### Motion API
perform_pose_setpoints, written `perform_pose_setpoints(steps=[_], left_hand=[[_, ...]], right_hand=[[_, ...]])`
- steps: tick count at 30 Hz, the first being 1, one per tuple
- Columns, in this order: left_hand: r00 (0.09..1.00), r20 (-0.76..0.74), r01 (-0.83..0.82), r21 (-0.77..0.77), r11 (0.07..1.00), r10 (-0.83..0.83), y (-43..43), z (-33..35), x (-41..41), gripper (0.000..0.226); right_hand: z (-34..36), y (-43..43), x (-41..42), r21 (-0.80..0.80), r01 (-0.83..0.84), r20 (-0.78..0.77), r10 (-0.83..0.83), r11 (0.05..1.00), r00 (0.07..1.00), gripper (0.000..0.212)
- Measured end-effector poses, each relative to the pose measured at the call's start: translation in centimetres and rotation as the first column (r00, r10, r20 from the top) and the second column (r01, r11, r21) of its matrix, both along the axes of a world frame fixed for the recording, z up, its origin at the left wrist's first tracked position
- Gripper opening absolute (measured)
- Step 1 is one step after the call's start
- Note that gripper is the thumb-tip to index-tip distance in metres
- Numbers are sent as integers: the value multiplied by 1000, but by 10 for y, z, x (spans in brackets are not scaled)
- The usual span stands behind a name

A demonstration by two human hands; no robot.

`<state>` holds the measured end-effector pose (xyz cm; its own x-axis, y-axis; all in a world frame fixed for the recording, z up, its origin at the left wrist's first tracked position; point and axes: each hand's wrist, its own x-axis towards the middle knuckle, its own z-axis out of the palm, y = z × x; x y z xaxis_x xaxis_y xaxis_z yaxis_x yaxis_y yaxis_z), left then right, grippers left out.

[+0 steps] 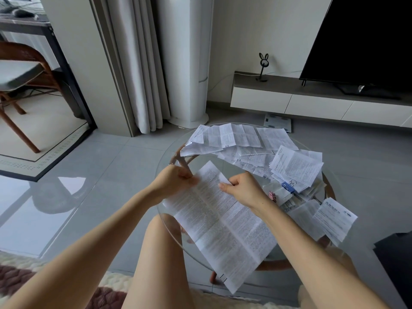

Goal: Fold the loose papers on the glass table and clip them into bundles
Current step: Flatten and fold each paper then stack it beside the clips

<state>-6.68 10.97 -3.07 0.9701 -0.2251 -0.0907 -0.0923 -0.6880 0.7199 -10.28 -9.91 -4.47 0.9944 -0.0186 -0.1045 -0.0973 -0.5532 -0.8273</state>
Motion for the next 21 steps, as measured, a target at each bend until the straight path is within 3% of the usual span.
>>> perform_pose_setpoints(steps=[2,4,6,8,9,12,14,17,21], left_hand=[[999,1,-47,-17,999,47,-1,-4,-2,18],[995,-12,-97,-45,994,96,0,-9,-4,22],[989,-26,-147,-33,989,146,5,-15,-5,24],[981,-34,-191,-5,982,191,10,-21,-4,26],[976,-37,-214,5,977,214,12,-24,-4,29],[962,-46,-268,40,963,269,21,-30,-2,41],[960,-44,-274,67,959,277,28,-35,0,36],[959,-35,-275,121,954,280,35,-39,2,25],[969,28,-244,216,945,244,36,-41,3,34]], right_hand=[[7,3,0,-128,-27,31,31,991,999,53],[17,8,-3,-347,-26,93,62,937,994,18],[14,14,-11,-552,112,293,67,826,954,36],[4,24,-20,-577,157,483,179,801,857,42],[-2,30,-25,-602,127,491,241,788,837,43],[-20,46,-35,-698,-98,245,365,709,898,50],[-34,50,-39,-733,-185,102,375,655,922,60],[-49,53,-46,-736,-204,73,375,645,924,88],[-52,48,-57,-751,-175,75,347,636,935,75]])
